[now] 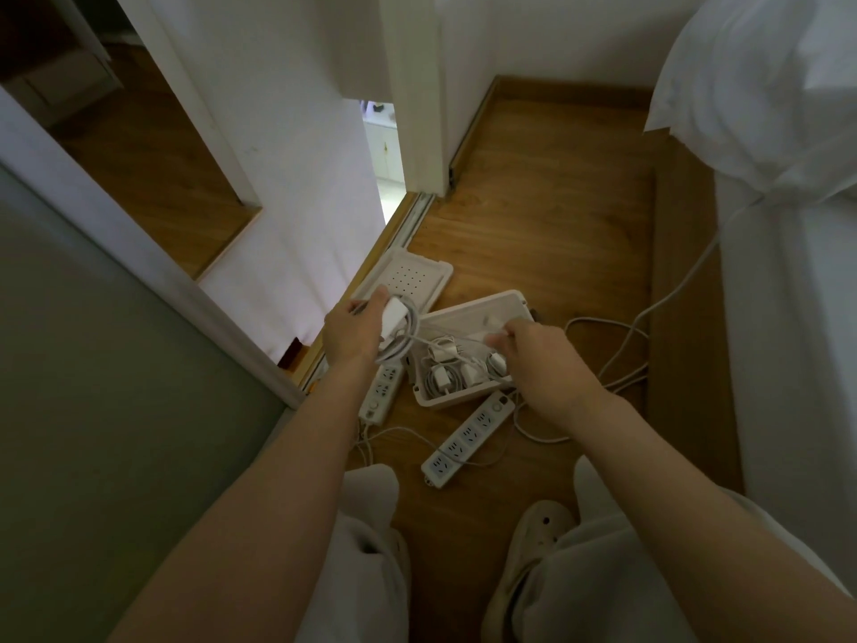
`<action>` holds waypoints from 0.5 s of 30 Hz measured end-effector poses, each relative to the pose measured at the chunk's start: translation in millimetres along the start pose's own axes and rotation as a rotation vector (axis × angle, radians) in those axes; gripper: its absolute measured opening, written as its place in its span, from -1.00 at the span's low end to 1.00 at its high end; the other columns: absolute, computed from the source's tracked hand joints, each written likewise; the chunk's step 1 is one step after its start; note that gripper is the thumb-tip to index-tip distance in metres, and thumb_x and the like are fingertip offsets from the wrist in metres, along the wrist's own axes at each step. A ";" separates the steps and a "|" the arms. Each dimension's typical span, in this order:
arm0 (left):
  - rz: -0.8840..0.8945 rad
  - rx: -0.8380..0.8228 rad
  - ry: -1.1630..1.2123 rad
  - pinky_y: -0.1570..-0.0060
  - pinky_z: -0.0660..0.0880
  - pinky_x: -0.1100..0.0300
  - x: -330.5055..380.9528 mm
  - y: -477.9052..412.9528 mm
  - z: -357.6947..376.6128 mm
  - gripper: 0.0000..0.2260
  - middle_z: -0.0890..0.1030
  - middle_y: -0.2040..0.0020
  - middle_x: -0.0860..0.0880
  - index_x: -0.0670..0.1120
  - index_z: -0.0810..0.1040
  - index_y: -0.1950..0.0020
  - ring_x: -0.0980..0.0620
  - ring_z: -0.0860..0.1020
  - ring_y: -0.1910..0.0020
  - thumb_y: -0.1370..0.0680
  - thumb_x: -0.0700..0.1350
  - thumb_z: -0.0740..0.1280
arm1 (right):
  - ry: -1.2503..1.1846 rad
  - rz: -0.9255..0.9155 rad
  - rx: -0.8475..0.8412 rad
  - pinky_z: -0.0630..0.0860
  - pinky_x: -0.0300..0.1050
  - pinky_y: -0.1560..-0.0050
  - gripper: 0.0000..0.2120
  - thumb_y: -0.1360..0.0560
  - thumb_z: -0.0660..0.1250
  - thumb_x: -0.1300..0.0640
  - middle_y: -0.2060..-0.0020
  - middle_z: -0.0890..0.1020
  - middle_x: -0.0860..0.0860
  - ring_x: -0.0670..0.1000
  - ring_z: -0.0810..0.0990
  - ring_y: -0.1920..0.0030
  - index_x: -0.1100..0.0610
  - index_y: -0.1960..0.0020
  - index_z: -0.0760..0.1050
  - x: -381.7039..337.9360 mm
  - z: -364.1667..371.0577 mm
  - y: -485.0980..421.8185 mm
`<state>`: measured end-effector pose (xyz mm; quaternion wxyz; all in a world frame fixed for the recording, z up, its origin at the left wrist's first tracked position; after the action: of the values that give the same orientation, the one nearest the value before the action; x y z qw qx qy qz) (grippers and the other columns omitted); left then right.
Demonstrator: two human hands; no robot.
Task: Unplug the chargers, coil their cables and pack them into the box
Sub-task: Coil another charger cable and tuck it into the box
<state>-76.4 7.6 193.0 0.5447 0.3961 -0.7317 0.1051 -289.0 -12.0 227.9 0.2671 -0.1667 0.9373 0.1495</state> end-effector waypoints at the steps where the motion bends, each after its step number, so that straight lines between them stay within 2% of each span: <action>1: 0.016 0.022 0.001 0.35 0.43 0.27 0.3 -0.5 -1.5 -0.72 0.52 0.19 0.01 -0.10 0.51 0.01 0.11 0.49 0.26 -0.54 0.12 0.30 | 0.068 -0.053 -0.060 0.33 -0.13 0.23 -0.73 -0.63 0.08 0.06 0.20 0.51 0.10 0.03 0.44 0.20 0.21 -0.02 0.47 -7.0 1.8 5.7; 3: 0.039 0.073 0.015 0.31 0.46 0.24 1.7 0.3 -4.4 -0.68 0.54 0.12 -0.02 -0.13 0.52 -0.05 0.10 0.50 0.24 -0.54 0.12 0.28 | 0.138 -0.166 -0.205 0.29 -0.20 0.33 -0.75 -0.62 0.11 0.04 0.26 0.46 0.03 -0.01 0.42 0.26 0.13 0.02 0.52 -21.9 12.5 17.6; 7: -0.075 0.148 0.173 0.07 0.59 0.07 -3.1 3.8 -10.2 -0.71 0.53 0.17 0.01 -0.10 0.52 0.00 -0.01 0.56 0.12 -0.53 0.13 0.30 | -0.097 -0.189 -0.381 0.27 -0.33 0.43 -0.73 -0.56 0.21 -0.04 0.43 0.45 -0.05 -0.13 0.37 0.46 0.02 0.24 0.54 -34.8 20.2 27.6; 10: -0.213 0.167 0.327 0.14 0.57 0.12 -3.5 9.9 -10.3 -0.72 0.53 0.19 -0.03 -0.10 0.49 0.12 -0.06 0.58 0.06 -0.52 0.13 0.31 | -0.225 -0.161 -0.499 0.25 -0.38 0.45 -0.70 -0.57 0.19 -0.04 0.52 0.45 -0.13 -0.18 0.38 0.54 0.00 0.27 0.54 -36.0 20.6 30.6; 12: -0.373 0.085 0.533 0.22 0.54 0.15 -4.7 16.1 -4.1 -0.71 0.52 0.17 -0.08 -0.10 0.44 0.16 -0.03 0.55 0.15 -0.55 0.11 0.29 | -0.321 -0.077 -0.527 0.26 -0.38 0.38 -0.70 -0.59 0.16 -0.01 0.46 0.52 -0.17 -0.28 0.42 0.53 0.01 0.24 0.52 -28.8 21.1 28.5; 15: -0.519 -0.206 0.848 0.46 0.53 0.26 3.4 27.6 13.8 -0.79 0.56 0.19 -0.09 -0.10 0.50 0.06 0.04 0.52 0.28 -0.57 0.04 0.27 | -0.386 0.032 -0.514 0.26 -0.34 0.39 -0.69 -0.60 0.16 -0.01 0.46 0.47 -0.12 -0.20 0.36 0.52 0.03 0.25 0.51 -13.6 25.3 18.1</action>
<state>-105.7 16.3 198.4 0.8383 0.4314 -0.3304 0.0451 -273.9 16.8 218.3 0.3867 -0.1826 0.8034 0.4143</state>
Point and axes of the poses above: each hand's wrist, its own y-axis away from the middle knuckle, its own z-axis out of the palm, x = y × z, the point moved 6 cm from there along -y, towards the middle knuckle
